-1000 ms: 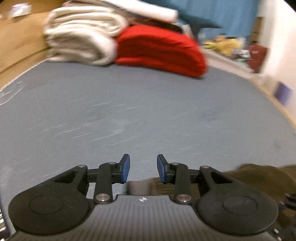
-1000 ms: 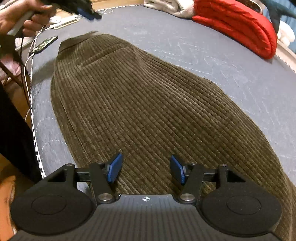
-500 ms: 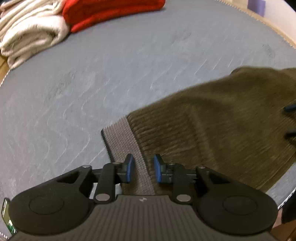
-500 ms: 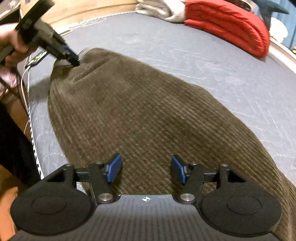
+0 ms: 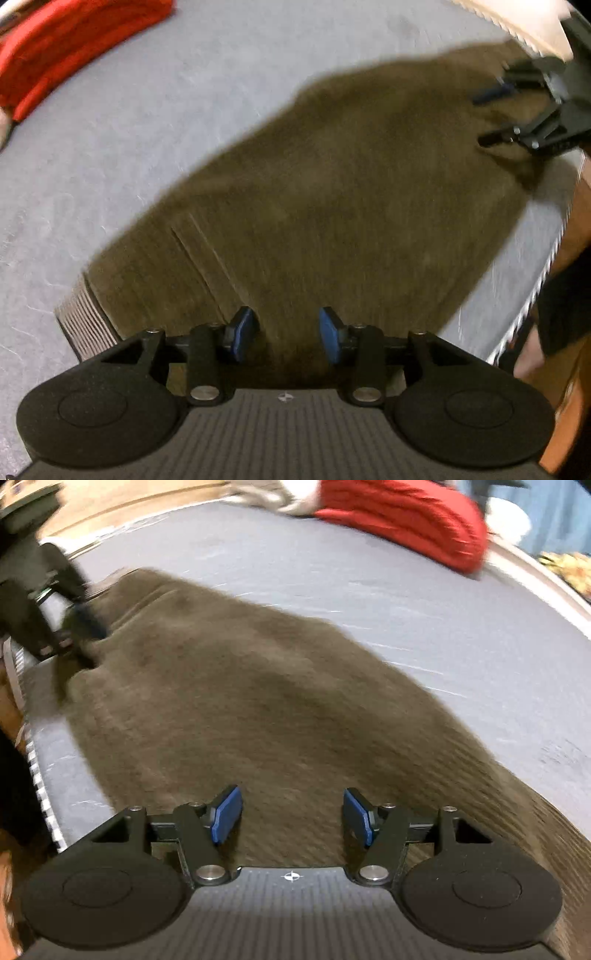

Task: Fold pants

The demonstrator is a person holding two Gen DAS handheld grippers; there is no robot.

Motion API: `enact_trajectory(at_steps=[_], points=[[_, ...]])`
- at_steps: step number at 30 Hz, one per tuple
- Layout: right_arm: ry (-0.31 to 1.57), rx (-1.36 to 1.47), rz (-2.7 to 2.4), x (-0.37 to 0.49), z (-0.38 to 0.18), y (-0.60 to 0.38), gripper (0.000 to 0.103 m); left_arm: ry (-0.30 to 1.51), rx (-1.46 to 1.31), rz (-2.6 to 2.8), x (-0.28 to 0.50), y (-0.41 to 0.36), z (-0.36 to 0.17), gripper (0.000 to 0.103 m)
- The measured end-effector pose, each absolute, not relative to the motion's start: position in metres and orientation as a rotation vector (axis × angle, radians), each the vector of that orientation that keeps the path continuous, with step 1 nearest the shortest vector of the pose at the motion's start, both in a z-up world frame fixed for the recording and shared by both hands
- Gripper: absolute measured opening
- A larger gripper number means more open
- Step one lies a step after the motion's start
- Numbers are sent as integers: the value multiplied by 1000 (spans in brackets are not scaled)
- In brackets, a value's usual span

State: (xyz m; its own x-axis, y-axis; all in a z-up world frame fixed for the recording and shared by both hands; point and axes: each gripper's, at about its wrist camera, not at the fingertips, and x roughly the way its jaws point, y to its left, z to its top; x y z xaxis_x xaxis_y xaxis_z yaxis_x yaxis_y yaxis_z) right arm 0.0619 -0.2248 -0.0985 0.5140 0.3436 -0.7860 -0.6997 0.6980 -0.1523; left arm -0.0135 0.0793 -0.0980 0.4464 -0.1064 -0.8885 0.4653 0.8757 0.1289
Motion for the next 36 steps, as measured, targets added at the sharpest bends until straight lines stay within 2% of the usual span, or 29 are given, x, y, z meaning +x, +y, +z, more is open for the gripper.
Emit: enact_trajectory(at_steps=[3,6,14,16,18,22,24,27,29,32,36], points=[[793,-424,530,71,-91,-253,64,963,354,-418,-14,59,-79,45],[791,-328,373,80,-88,-290,64,903,346,-467,-13,32,-70,51],[814,-14,-202,90,-90,-438,67,878,391,-511,-7,-6,-83,52],[817,123,-321,85,-94,-484,73,877,395,-504,-6,-9,-82,52],[797,241,-424,77,-95,-524,67,867,382,-502,-7,-9,-84,52],[721,348,-570,60,-95,-592,66,851,346,-480,-5,-4,-74,52],[663,431,-612,47,-94,-627,52,845,328,-471,-4,-3,-71,53],[575,637,-585,25,-94,-655,49,837,324,-461,-5,0,-68,54],[529,655,-641,16,-86,-650,53,837,323,-455,-4,1,-68,54],[458,609,-745,2,-70,-655,67,836,320,-450,-5,3,-68,54],[507,683,-864,-16,-83,-672,67,831,318,-451,-6,3,-66,55]])
